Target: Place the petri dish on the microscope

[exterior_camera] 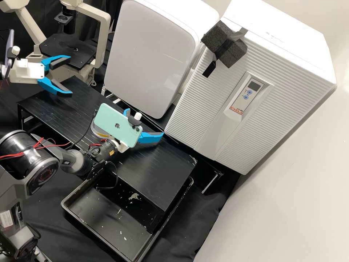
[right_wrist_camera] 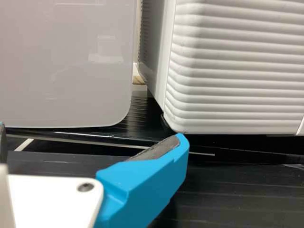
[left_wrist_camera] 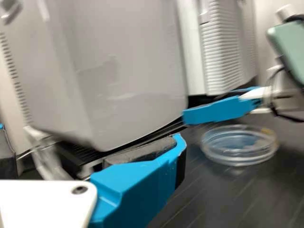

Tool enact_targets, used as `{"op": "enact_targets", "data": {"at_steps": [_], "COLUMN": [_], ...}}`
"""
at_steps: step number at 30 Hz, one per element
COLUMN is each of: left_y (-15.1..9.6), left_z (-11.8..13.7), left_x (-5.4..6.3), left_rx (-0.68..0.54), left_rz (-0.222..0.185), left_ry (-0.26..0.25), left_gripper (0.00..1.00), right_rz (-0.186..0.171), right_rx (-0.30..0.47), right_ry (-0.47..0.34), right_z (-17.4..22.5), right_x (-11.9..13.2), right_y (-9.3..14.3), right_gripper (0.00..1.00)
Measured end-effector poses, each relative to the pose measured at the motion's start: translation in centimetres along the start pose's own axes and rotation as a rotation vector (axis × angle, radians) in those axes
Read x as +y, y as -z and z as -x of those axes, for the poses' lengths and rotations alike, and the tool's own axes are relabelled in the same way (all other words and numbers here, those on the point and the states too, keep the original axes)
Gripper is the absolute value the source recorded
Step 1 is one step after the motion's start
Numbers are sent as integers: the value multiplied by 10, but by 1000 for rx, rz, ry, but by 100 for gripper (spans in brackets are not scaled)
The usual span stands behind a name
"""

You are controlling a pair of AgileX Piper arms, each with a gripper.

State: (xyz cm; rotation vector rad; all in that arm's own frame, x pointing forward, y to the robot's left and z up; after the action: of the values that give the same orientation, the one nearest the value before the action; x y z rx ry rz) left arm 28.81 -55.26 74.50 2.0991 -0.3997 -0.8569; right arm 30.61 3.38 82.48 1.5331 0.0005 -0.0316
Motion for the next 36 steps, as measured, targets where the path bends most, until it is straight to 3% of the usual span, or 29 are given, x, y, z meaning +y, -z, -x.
{"op": "enact_targets", "data": {"at_steps": [6, 8, 14, 19, 26, 29, 36], "left_y": [-11, -17, -28, -37, -41, -42, -50], "left_z": [-21, -28, -49, -59, -62, -64, -72], "left_x": [-4, -10, -29, -44, -41, -40, -36], "left_rx": [-84, -118, -177, -237, -276, -284, -315], "left_rz": [46, 67, 79, 138, 219, 222, 184], "left_ry": [18, 45, 129, 194, 217, 226, 238], "left_gripper": [100, 100, 100, 100, 100, 100, 100], "right_rz": [0, 0, 0, 0, 0, 0, 0], "right_rx": [0, 0, 0, 0, 0, 0, 0], "right_ry": [0, 0, 0, 0, 0, 0, 0], "right_z": [0, 0, 0, 0, 0, 0, 0], "right_x": [0, 0, 0, 0, 0, 0, 0], "right_y": [0, 0, 0, 0, 0, 0, 0], "right_gripper": [100, 100, 100, 100, 100, 100, 100]}}
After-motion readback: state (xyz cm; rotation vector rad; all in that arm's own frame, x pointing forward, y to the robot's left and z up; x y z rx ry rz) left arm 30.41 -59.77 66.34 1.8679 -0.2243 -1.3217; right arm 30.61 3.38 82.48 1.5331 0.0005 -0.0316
